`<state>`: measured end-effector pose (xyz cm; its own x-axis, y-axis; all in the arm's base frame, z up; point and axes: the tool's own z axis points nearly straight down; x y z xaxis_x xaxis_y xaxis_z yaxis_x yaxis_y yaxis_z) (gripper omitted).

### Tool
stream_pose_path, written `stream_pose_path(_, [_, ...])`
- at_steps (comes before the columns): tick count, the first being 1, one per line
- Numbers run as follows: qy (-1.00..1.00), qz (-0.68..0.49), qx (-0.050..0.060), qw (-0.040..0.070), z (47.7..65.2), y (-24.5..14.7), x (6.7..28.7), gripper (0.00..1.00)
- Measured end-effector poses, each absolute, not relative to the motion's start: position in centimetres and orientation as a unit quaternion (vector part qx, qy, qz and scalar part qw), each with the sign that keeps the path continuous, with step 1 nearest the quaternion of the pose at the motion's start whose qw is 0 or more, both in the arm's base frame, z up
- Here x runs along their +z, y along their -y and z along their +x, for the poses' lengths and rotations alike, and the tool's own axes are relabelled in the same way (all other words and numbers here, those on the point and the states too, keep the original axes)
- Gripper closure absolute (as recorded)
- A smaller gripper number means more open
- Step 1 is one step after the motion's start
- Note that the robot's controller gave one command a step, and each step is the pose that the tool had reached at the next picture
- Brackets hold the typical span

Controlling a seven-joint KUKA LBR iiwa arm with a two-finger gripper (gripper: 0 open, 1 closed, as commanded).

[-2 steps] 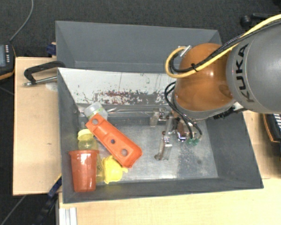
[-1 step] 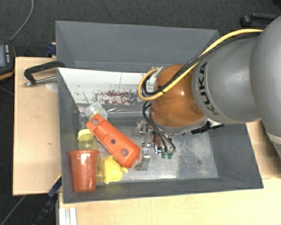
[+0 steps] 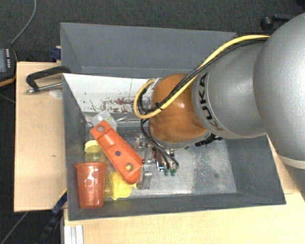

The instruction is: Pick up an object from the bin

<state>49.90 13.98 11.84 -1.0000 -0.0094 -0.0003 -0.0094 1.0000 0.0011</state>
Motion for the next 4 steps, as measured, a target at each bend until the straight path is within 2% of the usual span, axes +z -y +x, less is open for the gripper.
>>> stream_pose_path(1, [-0.994, 0.111, 0.003, 0.003, 53.1, -15.2, 12.5, 0.0])
stream_pose_path(2, [-0.981, 0.194, 0.002, 0.002, 49.7, -15.2, 7.6, 0.0])
stream_pose_path(3, [-0.974, 0.228, 0.004, 0.005, 52.4, -17.6, 7.1, 1.0])
stream_pose_path(4, [-0.974, 0.228, 0.004, 0.005, 52.4, -17.6, 7.1, 1.0])
